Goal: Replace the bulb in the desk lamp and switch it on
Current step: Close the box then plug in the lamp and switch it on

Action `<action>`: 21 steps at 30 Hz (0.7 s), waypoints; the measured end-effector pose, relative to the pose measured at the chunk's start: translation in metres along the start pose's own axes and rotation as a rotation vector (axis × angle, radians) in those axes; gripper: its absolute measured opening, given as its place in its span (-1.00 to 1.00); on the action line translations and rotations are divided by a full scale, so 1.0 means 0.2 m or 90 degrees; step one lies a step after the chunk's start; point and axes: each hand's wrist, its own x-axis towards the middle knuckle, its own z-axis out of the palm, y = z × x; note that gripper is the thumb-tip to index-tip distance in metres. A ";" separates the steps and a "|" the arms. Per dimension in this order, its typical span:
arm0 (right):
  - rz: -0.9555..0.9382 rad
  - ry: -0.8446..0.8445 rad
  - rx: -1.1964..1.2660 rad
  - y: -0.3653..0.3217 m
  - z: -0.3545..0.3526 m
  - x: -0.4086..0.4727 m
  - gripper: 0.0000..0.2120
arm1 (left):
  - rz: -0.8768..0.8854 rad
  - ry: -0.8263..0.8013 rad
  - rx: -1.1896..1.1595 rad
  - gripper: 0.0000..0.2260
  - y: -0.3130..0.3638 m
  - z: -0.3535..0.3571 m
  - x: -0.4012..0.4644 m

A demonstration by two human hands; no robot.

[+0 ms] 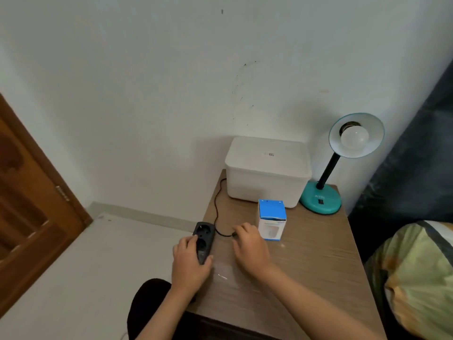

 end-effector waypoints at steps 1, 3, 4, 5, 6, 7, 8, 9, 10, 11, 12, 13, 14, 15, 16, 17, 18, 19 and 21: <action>0.021 -0.006 -0.015 0.00 0.02 0.02 -0.70 | -0.003 0.009 -0.014 -0.43 0.00 0.00 0.00; 0.044 -0.009 -0.045 0.00 0.05 0.04 -0.72 | -0.007 0.028 -0.034 -0.44 -0.01 0.01 -0.01; 0.051 -0.008 -0.056 0.00 0.06 0.05 -0.72 | -0.010 0.035 -0.041 -0.44 -0.01 0.01 -0.01; 0.057 -0.011 -0.064 0.00 0.08 0.07 -0.74 | -0.014 0.042 -0.045 -0.44 -0.02 0.02 -0.01; 0.061 -0.015 -0.073 0.00 0.09 0.08 -0.76 | -0.021 0.046 -0.048 -0.44 -0.02 0.02 0.00; 0.064 -0.017 -0.081 0.01 0.10 0.09 -0.80 | -0.029 0.049 -0.052 -0.44 -0.02 0.02 0.00; 0.066 -0.017 -0.086 0.01 0.11 0.11 -0.86 | -0.037 0.052 -0.059 -0.45 -0.02 0.02 0.00; 0.067 -0.013 -0.082 0.01 0.12 0.12 -0.90 | -0.043 0.055 -0.067 -0.45 -0.02 0.01 0.00; 0.067 0.000 -0.073 0.01 0.12 0.13 -0.91 | -0.049 0.057 -0.074 -0.45 -0.02 0.01 0.01; 0.067 0.018 -0.060 0.01 0.12 0.13 -0.92 | -0.053 0.058 -0.080 -0.44 -0.02 0.02 0.01; 0.065 0.038 -0.050 0.01 0.12 0.13 -0.93 | -0.056 0.059 -0.086 -0.44 -0.03 0.02 0.01; 0.062 0.051 -0.043 0.01 0.12 0.13 -0.94 | -0.056 0.061 -0.093 -0.44 -0.03 0.03 0.01; 0.055 0.060 -0.039 0.00 0.11 0.14 -0.95 | -0.056 0.063 -0.097 -0.45 -0.03 0.03 0.01; 0.052 0.065 -0.034 0.00 0.12 0.14 -0.95 | -0.056 0.065 -0.100 -0.45 -0.02 0.03 0.01; 0.054 0.070 -0.023 -0.01 0.11 0.14 -0.95 | -0.057 0.068 -0.101 -0.46 -0.02 0.03 0.01; 0.062 0.076 0.002 -0.02 0.11 0.14 -0.94 | -0.057 0.072 -0.102 -0.46 -0.02 0.03 0.01; 0.073 0.085 0.043 -0.03 0.11 0.14 -0.94 | -0.057 0.076 -0.105 -0.46 -0.03 0.03 0.01; 0.086 0.094 0.096 -0.05 0.10 0.14 -0.94 | -0.058 0.078 -0.108 -0.46 -0.03 0.03 0.01; 0.110 0.123 0.211 -0.11 0.07 0.15 -0.96 | -0.060 0.077 -0.111 -0.45 -0.03 0.03 0.01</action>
